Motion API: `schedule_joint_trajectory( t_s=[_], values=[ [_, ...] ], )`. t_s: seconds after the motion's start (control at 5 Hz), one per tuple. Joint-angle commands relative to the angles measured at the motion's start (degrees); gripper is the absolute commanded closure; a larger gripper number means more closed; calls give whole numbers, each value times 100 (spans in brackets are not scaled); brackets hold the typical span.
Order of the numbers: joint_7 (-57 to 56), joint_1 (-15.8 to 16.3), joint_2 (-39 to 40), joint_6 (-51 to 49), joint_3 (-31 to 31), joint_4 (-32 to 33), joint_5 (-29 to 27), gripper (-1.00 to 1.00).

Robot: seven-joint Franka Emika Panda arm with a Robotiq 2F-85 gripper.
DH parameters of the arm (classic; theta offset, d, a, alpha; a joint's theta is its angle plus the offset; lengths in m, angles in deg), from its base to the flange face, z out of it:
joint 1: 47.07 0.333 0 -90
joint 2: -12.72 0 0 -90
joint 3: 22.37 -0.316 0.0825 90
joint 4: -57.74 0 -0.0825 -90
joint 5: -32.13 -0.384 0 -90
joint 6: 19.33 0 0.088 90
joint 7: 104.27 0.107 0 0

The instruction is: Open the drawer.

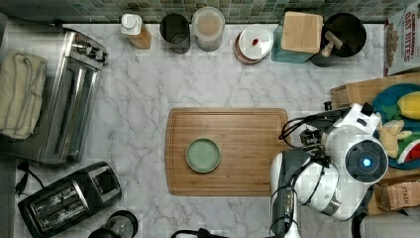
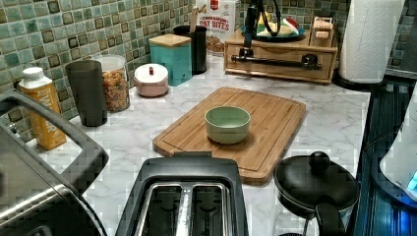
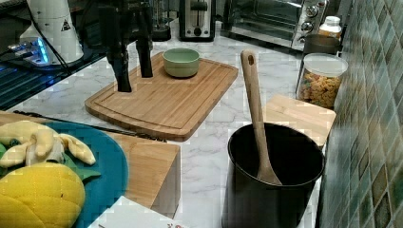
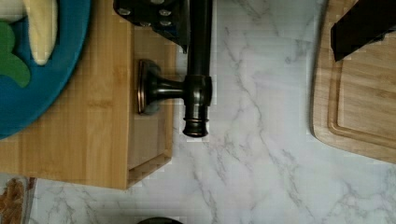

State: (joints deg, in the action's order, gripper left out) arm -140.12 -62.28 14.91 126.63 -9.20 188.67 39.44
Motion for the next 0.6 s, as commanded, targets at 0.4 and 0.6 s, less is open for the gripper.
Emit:
schedule_joint_trajectory(
  t_s=[0.4,0.6],
  values=[
    [-166,-215,603,300,226,-293,16,-100],
    [-15,-179,715,-151,315,-526,220,-100]
  ],
)
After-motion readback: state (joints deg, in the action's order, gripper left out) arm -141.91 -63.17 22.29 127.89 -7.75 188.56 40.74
